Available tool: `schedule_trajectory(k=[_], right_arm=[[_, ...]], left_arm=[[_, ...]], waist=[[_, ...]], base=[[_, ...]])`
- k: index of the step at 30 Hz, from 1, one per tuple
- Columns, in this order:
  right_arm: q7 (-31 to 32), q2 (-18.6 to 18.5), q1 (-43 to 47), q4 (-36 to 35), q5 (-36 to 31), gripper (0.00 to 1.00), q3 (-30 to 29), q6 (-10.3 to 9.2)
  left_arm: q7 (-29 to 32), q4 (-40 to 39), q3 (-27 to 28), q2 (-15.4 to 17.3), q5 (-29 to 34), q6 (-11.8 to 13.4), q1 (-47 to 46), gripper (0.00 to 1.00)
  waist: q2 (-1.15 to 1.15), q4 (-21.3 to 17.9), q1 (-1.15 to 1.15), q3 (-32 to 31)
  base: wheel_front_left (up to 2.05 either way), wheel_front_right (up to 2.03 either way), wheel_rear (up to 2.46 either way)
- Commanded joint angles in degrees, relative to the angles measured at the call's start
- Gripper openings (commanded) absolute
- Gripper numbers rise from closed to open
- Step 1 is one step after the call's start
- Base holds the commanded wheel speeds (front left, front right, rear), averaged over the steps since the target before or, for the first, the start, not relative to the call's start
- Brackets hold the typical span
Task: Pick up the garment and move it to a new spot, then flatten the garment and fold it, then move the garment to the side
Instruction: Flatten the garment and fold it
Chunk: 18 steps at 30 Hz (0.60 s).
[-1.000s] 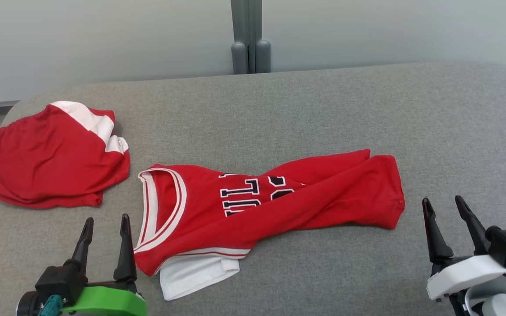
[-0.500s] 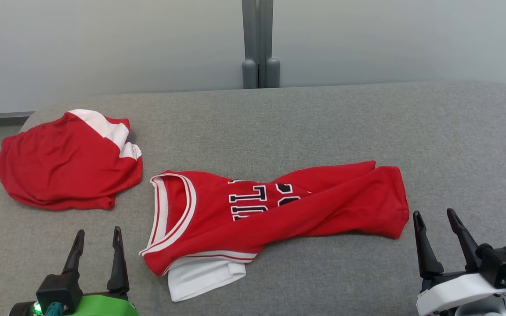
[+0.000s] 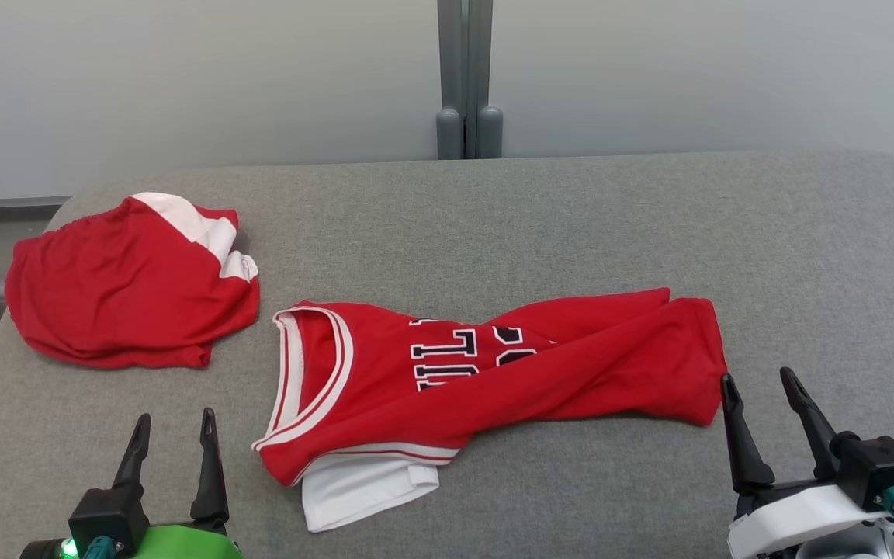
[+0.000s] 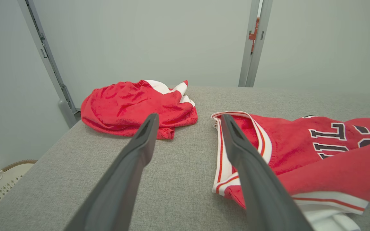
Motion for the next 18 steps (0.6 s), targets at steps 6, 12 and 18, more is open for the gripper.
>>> schedule_trajectory(k=[6, 12, 18], right_arm=[[0.2, 0.1, 0.8, -0.2, -0.1, 1.00, 0.1, -0.06], [0.3, 0.2, 0.8, -0.2, -0.2, 1.00, 0.0, -0.06], [0.3, 0.1, 0.6, 0.1, 0.0, 1.00, 0.1, -0.06]], left_arm=[[0.0, 0.0, -0.1, 0.5, -0.1, 0.3, 0.3, 1.00], [0.0, 0.1, -0.2, 0.5, -0.3, 0.3, 0.5, 1.00], [0.0, 0.3, -0.3, 0.5, -0.5, 0.3, 0.2, 1.00]], waist=[[0.00, -0.1, 0.00, 0.1], [0.00, -0.2, 0.00, 0.1], [0.00, -0.1, 0.00, 0.2]], base=[[0.00, 0.00, 0.00], [0.00, 0.00, 0.00], [0.00, 0.00, 0.00]])
